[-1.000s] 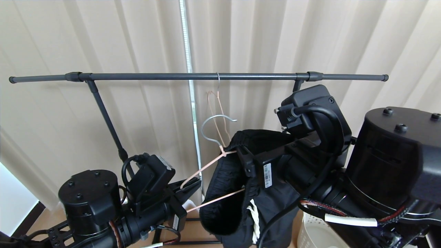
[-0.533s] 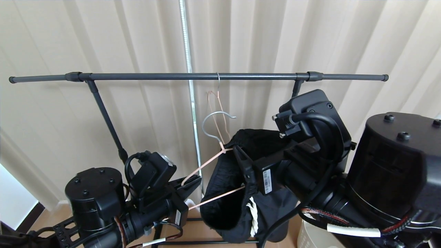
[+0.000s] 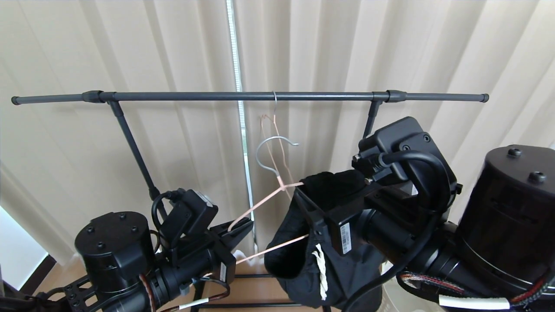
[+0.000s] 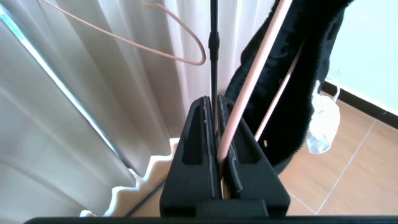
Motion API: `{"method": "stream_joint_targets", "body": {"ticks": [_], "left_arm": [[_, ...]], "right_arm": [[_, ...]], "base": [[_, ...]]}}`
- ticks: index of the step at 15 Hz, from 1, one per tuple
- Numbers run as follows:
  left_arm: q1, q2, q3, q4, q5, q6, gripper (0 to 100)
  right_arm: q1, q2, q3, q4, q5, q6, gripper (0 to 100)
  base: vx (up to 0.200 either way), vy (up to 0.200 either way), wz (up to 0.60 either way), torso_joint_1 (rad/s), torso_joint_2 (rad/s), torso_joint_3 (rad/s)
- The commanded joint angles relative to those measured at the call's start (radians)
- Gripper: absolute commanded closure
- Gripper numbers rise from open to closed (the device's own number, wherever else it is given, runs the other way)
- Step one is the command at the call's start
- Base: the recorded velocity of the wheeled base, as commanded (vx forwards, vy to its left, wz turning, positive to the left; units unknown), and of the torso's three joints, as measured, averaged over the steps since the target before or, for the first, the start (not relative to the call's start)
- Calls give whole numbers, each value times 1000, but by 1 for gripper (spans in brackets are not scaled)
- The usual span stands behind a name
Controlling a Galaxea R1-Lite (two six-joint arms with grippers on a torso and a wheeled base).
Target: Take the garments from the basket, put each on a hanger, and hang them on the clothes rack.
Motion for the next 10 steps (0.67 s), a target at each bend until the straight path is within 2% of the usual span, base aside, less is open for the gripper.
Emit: {"method": "stream_joint_targets", "body": {"ticks": [1, 3, 5, 8, 10], "left_arm": [[0, 1, 9, -1, -1, -5, 100], [6, -4, 29, -24, -3, -4, 100], [7, -5, 45, -42, -3, -1, 100], [6, -5, 85, -88, -4, 4, 100], [4, -7, 98, -113, -4, 19, 100]], "right_arm": [[-34, -47, 17, 14, 33, -23, 0], [-118, -167, 40, 155, 230, -111, 0], [-208, -249, -10, 359, 415, -176, 0], [-345, -254, -193, 695, 667, -271, 0], [-440, -200, -334, 936, 857, -408, 0]], "base": [[0, 0, 0, 0, 0, 0], [0, 0, 0, 0, 0, 0], [0, 0, 0, 0, 0, 0], [0, 0, 0, 0, 0, 0], [0, 0, 0, 0, 0, 0]]}}
